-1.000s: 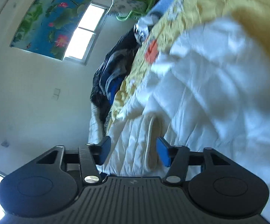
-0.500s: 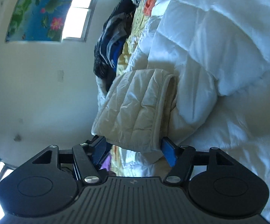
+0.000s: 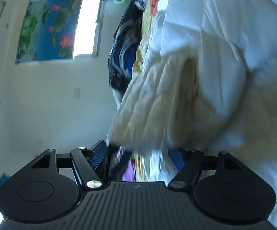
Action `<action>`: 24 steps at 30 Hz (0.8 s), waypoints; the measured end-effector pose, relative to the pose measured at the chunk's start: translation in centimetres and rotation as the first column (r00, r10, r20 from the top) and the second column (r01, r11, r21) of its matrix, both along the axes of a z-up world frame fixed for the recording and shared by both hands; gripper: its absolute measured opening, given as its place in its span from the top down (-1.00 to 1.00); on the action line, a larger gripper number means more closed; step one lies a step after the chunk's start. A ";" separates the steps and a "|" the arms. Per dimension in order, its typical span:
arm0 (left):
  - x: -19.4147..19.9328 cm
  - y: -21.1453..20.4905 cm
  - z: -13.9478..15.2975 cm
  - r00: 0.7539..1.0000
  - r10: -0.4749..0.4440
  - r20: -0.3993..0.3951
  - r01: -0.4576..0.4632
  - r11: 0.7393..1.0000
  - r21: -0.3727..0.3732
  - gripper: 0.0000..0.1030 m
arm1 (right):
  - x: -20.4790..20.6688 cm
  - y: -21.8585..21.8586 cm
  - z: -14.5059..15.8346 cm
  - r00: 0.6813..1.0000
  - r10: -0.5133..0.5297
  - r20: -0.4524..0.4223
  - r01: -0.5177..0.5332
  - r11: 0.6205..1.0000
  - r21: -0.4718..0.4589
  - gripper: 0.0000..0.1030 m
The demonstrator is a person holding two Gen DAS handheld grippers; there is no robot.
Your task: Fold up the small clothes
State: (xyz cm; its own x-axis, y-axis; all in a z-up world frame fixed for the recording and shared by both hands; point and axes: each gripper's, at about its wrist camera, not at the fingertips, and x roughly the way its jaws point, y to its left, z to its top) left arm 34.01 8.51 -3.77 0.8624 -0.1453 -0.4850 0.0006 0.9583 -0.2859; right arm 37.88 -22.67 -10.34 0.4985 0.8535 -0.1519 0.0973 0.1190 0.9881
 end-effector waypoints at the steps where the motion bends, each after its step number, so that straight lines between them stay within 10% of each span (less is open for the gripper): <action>1: 0.1 0.0 -0.1 1.000 -0.002 -0.001 0.002 1.000 0.005 -0.80 | 0.3 0.0 -0.2 1.000 -0.026 -0.011 0.026 1.000 0.012 -0.36; 4: 0.2 -0.2 -0.7 1.000 -0.004 -0.005 0.004 1.000 0.017 -0.80 | 0.9 -0.4 -0.6 0.994 -0.105 -0.022 0.104 0.994 -0.035 -0.25; 6: 0.1 -0.4 -1.1 1.000 -0.004 -0.007 0.004 1.000 0.023 -0.80 | 1.3 -0.2 -0.3 0.992 -0.124 0.006 0.124 0.986 -0.114 0.65; 18: -2.8 -2.2 -1.8 0.983 -0.182 -0.008 0.182 0.978 0.104 -0.80 | 0.4 -6.0 10.7 0.908 -0.046 0.416 0.248 0.860 -0.446 0.72; 24: -4.9 -3.3 -2.1 0.916 -0.390 -0.096 0.401 0.904 0.147 -0.80 | -0.1 -12.6 6.0 0.952 -0.093 0.291 0.257 0.758 -0.599 0.72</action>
